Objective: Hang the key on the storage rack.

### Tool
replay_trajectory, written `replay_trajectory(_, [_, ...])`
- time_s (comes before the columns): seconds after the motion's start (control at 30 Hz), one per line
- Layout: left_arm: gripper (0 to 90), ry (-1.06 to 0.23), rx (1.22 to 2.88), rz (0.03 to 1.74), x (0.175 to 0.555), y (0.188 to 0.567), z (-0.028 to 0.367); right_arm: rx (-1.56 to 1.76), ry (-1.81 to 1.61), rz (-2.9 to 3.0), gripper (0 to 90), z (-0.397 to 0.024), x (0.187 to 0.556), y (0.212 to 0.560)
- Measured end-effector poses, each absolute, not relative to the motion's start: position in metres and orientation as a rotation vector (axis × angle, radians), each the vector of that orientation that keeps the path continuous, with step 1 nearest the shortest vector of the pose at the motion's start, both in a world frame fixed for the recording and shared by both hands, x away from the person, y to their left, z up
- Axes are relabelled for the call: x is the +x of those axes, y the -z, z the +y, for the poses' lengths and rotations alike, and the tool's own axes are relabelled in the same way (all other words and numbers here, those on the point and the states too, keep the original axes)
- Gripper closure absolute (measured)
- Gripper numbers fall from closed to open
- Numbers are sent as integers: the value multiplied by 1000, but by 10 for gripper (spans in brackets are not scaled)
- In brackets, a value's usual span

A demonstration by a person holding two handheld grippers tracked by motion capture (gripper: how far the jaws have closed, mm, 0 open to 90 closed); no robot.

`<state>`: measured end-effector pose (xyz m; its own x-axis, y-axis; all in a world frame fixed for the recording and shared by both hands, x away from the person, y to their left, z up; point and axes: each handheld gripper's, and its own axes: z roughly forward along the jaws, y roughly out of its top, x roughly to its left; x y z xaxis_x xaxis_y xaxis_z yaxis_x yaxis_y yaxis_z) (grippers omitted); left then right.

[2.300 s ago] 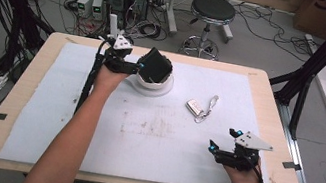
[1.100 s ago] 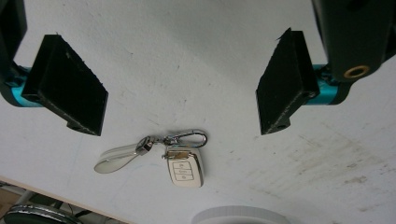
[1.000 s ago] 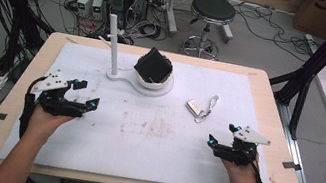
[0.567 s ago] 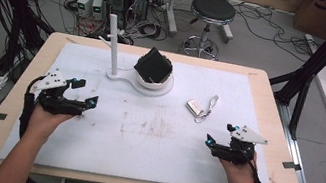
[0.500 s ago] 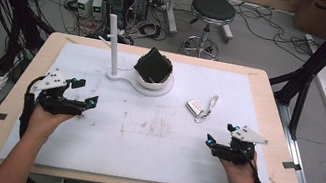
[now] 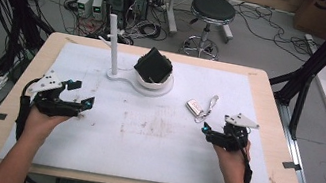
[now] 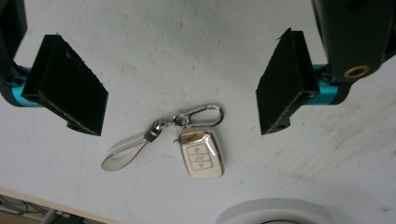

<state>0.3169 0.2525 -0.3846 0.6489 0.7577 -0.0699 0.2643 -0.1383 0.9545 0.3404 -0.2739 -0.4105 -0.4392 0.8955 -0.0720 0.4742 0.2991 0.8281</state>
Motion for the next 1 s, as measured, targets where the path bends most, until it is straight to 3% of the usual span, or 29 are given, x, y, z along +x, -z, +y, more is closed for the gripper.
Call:
replay_trajectory(0.53, [195, -528, 1711, 829, 319, 388, 254, 1523, -867, 1934, 198, -260, 415, 431])
replay_trajectory(1.0, [195, -529, 1700, 837, 318, 388, 254, 1601, -807, 1927, 335, -261, 426, 448])
